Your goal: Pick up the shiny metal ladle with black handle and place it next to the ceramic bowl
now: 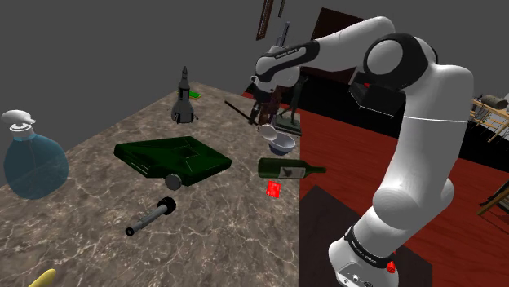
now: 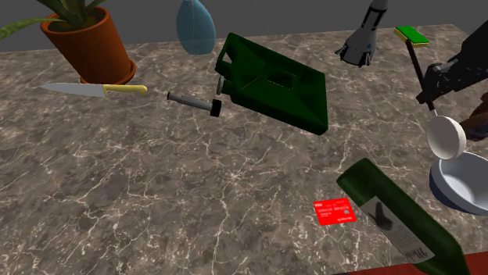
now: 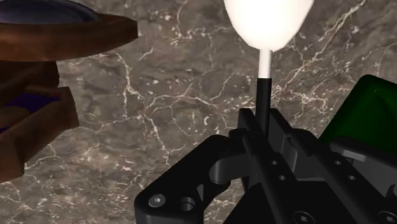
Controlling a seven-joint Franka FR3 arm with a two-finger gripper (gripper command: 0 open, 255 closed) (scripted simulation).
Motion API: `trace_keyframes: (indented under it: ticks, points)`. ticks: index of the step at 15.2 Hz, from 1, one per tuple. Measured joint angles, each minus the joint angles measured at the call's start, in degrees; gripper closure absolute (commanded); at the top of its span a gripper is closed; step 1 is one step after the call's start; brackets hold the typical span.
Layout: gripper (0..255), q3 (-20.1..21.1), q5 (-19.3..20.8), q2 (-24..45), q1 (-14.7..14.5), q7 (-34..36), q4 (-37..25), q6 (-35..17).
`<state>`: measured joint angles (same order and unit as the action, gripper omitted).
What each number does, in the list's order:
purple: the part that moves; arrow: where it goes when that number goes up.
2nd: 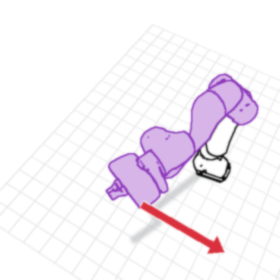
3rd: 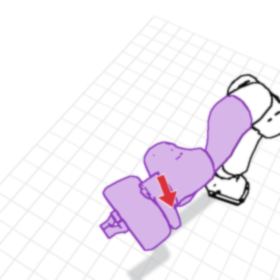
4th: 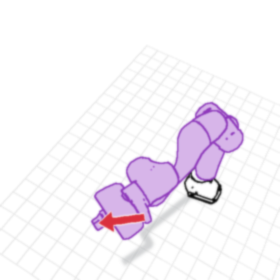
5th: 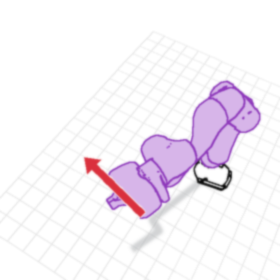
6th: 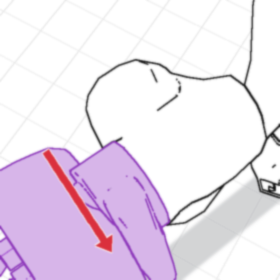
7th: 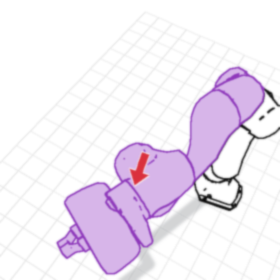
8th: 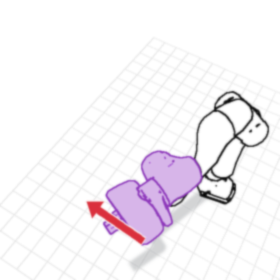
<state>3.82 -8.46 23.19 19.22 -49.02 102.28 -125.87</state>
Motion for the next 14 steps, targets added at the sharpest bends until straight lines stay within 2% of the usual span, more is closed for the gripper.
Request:
trace_keyframes:
  ticks: [14]
  points:
    - [255,0.1,-0.5,6.1,0.3,-1.8,1.9,-7.9]
